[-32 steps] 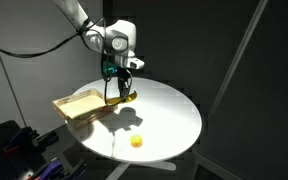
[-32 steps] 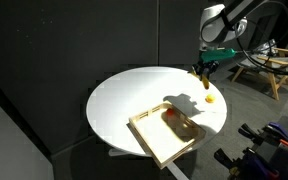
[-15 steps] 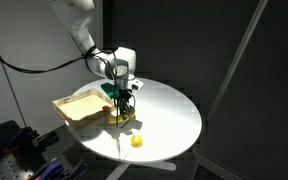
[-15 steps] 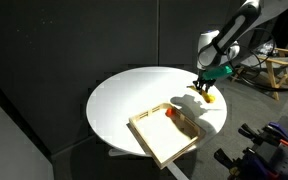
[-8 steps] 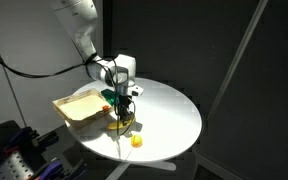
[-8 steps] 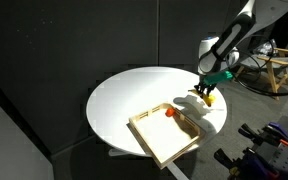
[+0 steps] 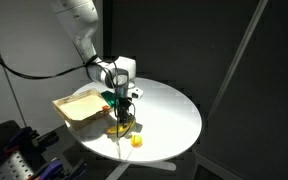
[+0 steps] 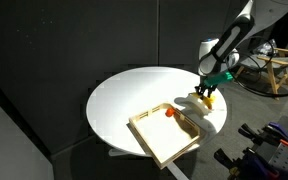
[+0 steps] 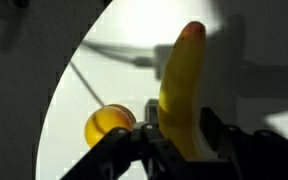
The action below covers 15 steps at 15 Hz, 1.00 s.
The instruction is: Remove the banana from the wooden tray and put it on the table
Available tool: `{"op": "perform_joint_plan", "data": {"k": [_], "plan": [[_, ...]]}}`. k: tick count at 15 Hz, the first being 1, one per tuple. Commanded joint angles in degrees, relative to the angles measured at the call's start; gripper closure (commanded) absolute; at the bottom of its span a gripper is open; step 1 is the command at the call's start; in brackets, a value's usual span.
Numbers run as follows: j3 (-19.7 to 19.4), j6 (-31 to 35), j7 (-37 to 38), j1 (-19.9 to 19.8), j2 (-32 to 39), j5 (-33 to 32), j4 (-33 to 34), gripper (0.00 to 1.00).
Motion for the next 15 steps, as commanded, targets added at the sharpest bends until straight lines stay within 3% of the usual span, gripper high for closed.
{"op": "perform_joint_plan", "data": {"k": [1, 4, 15], "plan": [[-0.4, -0.2, -1.4, 0.0, 0.1, 0.4, 0.7, 0.21], [-0.6, -0.7, -1.1, 0.2, -0.6, 0.4, 0.6, 0.0], [-1.9, -7.2, 0.6, 2.1, -9.2, -0.7, -1.3, 0.0]]}}
